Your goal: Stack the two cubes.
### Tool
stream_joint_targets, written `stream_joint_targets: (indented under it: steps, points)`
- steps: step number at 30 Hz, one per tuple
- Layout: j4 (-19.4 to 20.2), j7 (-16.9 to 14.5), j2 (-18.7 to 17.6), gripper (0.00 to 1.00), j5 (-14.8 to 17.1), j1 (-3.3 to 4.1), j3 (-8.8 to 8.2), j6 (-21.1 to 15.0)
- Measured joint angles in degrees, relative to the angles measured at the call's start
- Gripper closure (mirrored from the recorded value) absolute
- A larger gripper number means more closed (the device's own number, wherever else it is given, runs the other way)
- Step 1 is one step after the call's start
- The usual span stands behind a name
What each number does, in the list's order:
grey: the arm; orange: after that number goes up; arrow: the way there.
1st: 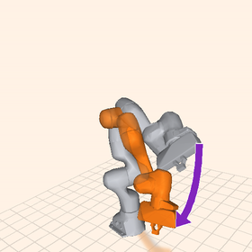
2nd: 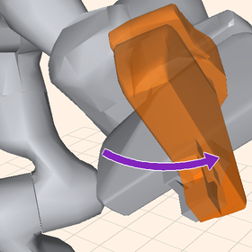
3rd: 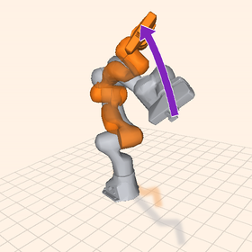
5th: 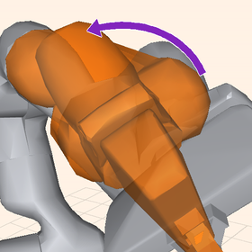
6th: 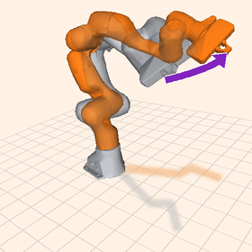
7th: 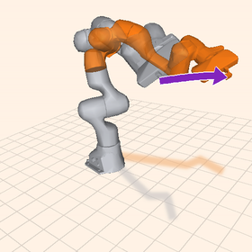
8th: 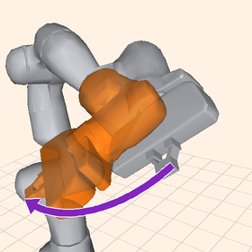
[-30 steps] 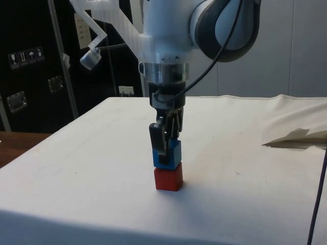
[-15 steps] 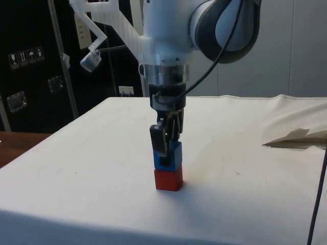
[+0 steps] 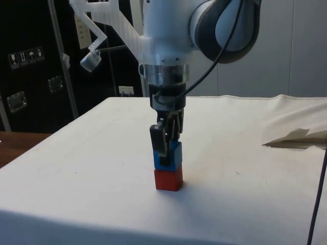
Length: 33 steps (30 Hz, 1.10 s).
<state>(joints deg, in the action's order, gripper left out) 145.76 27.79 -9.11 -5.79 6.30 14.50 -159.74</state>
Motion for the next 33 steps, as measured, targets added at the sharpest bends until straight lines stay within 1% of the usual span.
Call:
stream_joint_targets:
  steps: [1, 2, 6, 7, 10, 11, 20, 25, 27, 28, 33]
  points:
    - [0.0, 0.0, 0.0, 0.92, 0.0, 0.0, 0.0, 0.0]
    - [0.0, 0.0, 0.0, 0.76, 0.0, 0.0, 0.0, 0.0]
    - [0.0, 0.0, 0.0, 0.37, 0.0, 0.0, 0.0, 0.0]
    - [0.0, 0.0, 0.0, 0.37, 0.0, 0.0, 0.0, 0.0]
    - [0.0, 0.0, 0.0, 0.08, 0.0, 0.0, 0.0, 0.0]
    - [0.0, 0.0, 0.0, 0.0, 0.0, 0.0, 0.0, 0.0]
    - [-0.1, 0.0, 0.0, 0.0, 0.0, 0.0, 0.0, 0.0]
    - [-0.2, 0.0, 1.8, 0.0, 0.0, 0.0, 0.0, 1.2]
    - [-0.2, 0.0, 3.0, 0.0, 0.1, 0.0, 0.06, 2.4]
    - [-0.2, 0.1, 4.2, 0.0, 0.1, 0.0, 0.06, 3.6]
    - [-0.4, 0.0, 5.8, 0.0, 0.3, -0.06, 0.0, 5.4]
